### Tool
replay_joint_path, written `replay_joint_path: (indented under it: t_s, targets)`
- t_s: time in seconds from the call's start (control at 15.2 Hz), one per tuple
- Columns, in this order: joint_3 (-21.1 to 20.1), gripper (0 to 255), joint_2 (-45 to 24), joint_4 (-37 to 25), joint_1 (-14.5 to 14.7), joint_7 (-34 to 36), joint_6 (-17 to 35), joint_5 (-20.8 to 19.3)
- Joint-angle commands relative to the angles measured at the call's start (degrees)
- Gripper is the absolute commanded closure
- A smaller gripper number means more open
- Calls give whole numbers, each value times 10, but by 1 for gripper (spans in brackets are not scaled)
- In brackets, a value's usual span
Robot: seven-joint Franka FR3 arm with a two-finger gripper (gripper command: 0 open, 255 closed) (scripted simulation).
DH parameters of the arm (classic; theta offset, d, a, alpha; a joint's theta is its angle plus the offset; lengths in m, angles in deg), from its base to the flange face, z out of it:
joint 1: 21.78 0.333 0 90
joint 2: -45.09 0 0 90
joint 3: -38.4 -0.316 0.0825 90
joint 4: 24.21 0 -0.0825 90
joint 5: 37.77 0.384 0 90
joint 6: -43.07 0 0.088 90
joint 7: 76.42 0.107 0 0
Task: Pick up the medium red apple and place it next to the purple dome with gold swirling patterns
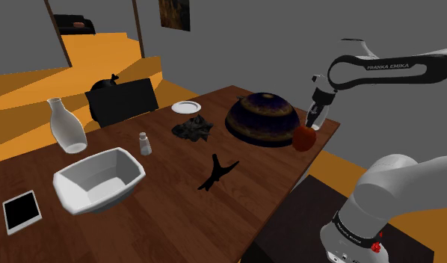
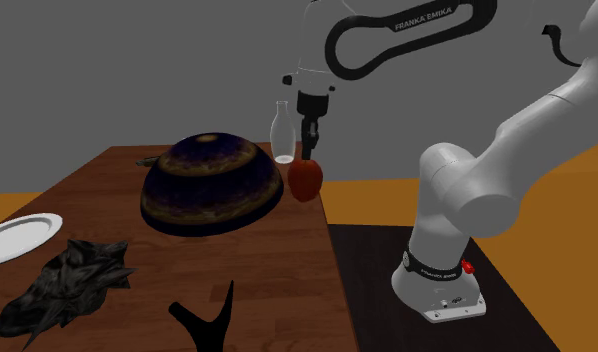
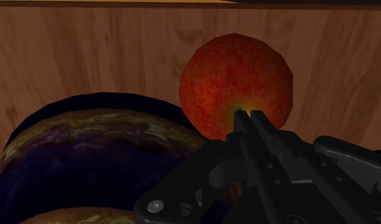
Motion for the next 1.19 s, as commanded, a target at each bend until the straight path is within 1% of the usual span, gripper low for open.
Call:
replay_joint_path:
  t_s: [0.0,0.53,1.06,1.12]
  targets:
    - [3,255,-4,12,0,1,16,-2]
    - [20,255,-26,62,-4,0,88,-15]
    - [20,255,-26,62,-4,0,88,-15]
    - [20,0,-26,62,-4,0,88,-15]
